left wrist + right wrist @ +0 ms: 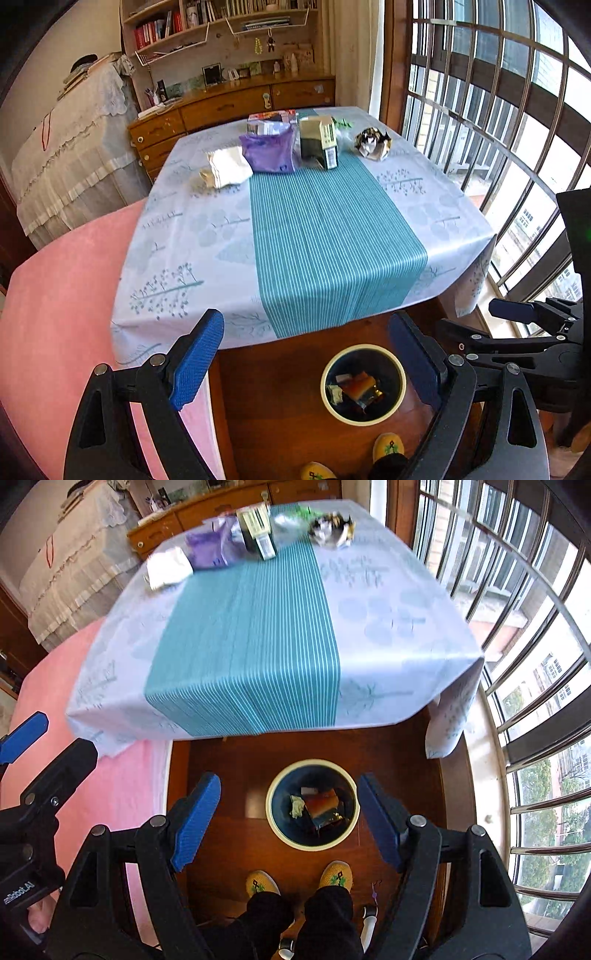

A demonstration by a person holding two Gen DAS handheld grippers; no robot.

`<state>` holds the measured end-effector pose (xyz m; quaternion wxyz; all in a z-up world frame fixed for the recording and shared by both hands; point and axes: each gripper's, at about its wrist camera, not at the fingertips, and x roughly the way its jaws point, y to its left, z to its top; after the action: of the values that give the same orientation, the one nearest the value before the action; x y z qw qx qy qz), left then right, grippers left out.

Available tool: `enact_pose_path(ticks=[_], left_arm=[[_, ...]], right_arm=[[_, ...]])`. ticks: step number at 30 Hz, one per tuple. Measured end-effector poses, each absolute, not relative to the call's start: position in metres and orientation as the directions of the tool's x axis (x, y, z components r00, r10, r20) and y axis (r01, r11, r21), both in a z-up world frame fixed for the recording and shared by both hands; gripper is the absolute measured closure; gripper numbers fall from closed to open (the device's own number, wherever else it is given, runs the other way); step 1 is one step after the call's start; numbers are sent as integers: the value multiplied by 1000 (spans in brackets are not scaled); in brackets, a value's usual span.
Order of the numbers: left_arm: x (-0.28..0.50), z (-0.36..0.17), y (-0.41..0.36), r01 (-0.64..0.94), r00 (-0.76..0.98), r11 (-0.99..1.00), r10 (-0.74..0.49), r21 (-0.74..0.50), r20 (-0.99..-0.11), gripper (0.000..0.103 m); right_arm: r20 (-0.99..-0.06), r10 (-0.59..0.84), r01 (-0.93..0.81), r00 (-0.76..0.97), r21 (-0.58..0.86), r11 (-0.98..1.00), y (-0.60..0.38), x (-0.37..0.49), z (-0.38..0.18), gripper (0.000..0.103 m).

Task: Collect trash
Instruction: 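Raise both tools back toward the table, then move the left tool toward the white tissue while the right tool approaches the purple bag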

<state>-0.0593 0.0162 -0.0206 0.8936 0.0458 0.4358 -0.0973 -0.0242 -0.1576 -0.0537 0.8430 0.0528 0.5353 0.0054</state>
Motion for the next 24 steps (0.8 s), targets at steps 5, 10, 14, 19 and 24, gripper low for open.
enact_pose_path(ticks=[5, 10, 14, 19, 24], left_arm=[[-40, 27, 33, 186, 636, 982, -137, -21, -760, 13], [-18, 54, 44, 161, 660, 987, -119, -15, -742, 14], [4, 65, 50, 152, 671, 988, -108, -6, -733, 17], [32, 71, 49, 128, 681, 991, -64, 32, -729, 17], [65, 71, 45, 66, 671, 996, -5, 53, -742, 17]], right_arm=[[-874, 58, 34, 483, 85, 996, -148, -4, -12, 29], [-838, 72, 8, 541, 90, 996, -140, 23, 25, 29], [-806, 83, -14, 586, 92, 996, -134, 51, 46, 29], [-772, 115, -57, 625, 102, 993, -132, 90, 63, 29], [-737, 163, -125, 656, 107, 986, -136, 120, 72, 29]])
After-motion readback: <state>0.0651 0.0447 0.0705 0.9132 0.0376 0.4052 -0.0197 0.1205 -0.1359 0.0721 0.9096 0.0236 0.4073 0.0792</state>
